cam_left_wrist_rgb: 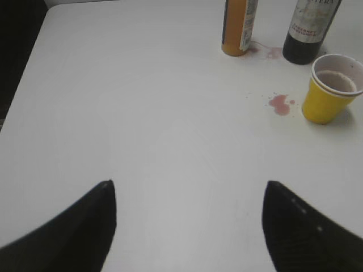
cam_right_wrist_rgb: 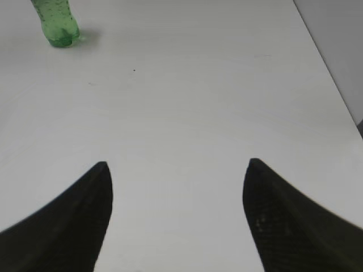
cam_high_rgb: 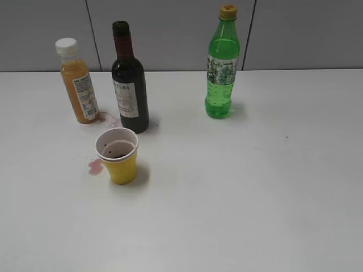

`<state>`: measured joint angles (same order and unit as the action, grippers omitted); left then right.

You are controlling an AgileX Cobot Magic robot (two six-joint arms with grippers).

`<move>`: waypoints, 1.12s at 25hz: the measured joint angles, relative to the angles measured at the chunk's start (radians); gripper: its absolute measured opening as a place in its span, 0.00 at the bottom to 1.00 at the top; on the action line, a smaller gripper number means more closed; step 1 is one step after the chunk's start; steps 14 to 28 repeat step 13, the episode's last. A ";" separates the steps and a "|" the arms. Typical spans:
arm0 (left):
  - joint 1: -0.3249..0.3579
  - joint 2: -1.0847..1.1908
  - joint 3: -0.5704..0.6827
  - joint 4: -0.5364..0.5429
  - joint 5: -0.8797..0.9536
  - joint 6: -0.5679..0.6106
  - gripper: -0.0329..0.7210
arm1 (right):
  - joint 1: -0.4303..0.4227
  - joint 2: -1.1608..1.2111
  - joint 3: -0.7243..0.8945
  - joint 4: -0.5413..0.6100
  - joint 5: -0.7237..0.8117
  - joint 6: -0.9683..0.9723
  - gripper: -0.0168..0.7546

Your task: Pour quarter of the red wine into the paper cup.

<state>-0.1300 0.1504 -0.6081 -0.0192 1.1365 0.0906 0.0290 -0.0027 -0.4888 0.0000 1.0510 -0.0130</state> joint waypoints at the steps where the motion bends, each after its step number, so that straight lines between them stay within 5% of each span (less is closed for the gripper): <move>1: 0.000 -0.028 0.020 0.000 0.000 -0.001 0.83 | 0.000 0.000 0.000 0.000 0.000 0.000 0.73; 7: 0.003 -0.147 0.125 0.019 -0.019 -0.059 0.83 | 0.000 0.000 0.000 0.000 0.000 0.000 0.73; 28: 0.003 -0.154 0.134 0.032 -0.042 -0.074 0.83 | 0.000 0.000 0.000 0.000 -0.001 0.000 0.73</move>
